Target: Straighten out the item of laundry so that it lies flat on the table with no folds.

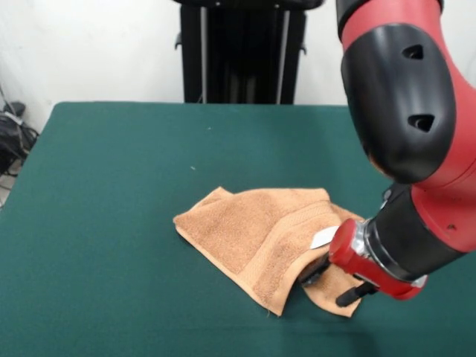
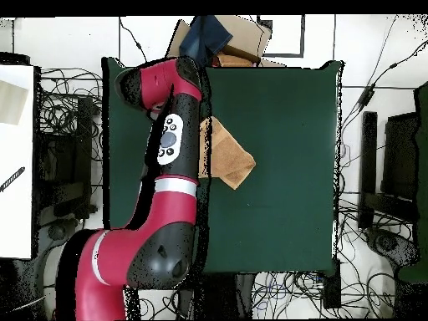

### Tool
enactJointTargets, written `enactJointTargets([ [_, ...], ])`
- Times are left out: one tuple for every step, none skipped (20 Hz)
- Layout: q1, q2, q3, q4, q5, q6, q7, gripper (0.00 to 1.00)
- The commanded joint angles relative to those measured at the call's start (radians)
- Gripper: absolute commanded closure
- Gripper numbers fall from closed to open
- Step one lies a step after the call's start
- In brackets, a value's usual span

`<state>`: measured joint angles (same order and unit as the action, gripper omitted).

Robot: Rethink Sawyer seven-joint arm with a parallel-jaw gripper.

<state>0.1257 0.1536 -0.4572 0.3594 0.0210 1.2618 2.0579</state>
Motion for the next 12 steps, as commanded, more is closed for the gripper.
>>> enactJointTargets([
  [0.005,-0.027,0.076,0.07,-0.02,0.064,-0.187,0.0],
  [0.006,-0.031,0.078,0.082,-0.021,0.059,-0.188,0.0],
  [0.006,-0.033,0.08,0.091,-0.022,0.05,-0.187,0.0],
  [0.006,-0.036,0.083,0.1,-0.024,0.041,-0.187,0.0],
  [0.004,-0.033,0.084,0.099,-0.025,0.037,-0.187,0.0],
  [-0.001,-0.02,0.085,0.087,-0.026,0.027,-0.187,0.0],
  [-0.004,-0.011,0.088,0.081,-0.028,0.018,-0.189,0.0],
  [-0.012,0.007,0.089,0.059,-0.029,0.011,-0.195,0.0],
  [-0.016,0.011,0.09,0.052,-0.03,0.007,-0.203,0.0],
  [-0.021,0.016,0.091,0.044,-0.031,0.003,-0.211,0.0],
  [-0.035,0.034,0.089,0.007,-0.031,0.012,-0.236,0.0],
  [-0.047,0.05,0.088,-0.022,-0.029,0.019,-0.256,0.0],
])
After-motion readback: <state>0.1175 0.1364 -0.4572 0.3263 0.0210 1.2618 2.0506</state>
